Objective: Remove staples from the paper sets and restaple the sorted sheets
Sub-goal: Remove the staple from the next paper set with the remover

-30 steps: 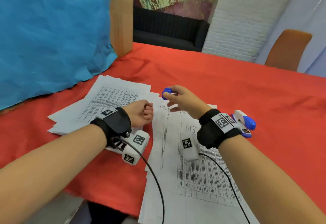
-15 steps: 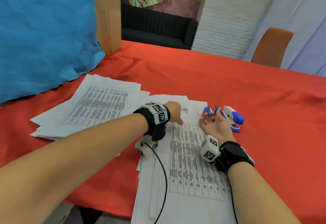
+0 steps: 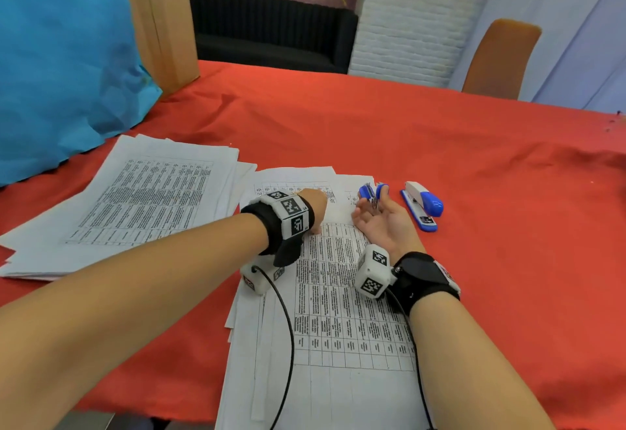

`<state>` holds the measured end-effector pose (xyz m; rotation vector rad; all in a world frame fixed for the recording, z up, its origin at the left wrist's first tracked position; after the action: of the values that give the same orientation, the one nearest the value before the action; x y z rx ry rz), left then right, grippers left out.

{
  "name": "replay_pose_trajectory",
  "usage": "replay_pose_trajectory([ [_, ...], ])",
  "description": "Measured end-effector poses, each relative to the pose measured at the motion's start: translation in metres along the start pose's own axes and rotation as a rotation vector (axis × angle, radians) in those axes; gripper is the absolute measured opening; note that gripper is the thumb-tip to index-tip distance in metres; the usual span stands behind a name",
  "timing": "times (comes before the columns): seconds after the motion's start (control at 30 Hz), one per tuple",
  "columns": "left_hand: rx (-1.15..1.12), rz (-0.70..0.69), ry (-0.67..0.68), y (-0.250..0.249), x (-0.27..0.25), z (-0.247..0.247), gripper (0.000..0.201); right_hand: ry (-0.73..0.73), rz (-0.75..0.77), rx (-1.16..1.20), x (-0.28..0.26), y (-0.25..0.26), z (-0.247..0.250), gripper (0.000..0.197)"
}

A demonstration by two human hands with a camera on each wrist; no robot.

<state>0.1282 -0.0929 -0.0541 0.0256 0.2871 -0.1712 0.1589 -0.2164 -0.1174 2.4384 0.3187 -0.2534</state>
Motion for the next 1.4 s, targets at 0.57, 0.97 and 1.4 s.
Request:
replay_pose_trajectory([
  [0.57, -1.527, 0.013, 0.442, 0.143, -0.204, -0.074, 0.012, 0.069, -0.018, -0.023, -0.008, 0.002, -0.002, 0.047],
  [0.97, -0.202, 0.567, 0.347, 0.294, -0.303, -0.238, 0.055, 0.100, 0.077, -0.127, -0.004, 0.008, -0.003, 0.090],
  [1.4, -0.416, 0.038, 0.023, 0.117, -0.162, 0.004, 0.037, -0.041, 0.038, 0.008, -0.022, -0.002, -0.003, 0.054],
])
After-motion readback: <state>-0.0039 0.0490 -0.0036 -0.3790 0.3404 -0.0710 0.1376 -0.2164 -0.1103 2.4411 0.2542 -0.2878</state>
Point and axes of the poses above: each hand's wrist, its own x-axis towards the middle knuckle, its own z-axis out of the back of the hand, y = z × x, the point moved 10 cm from there along x, towards the middle knuckle
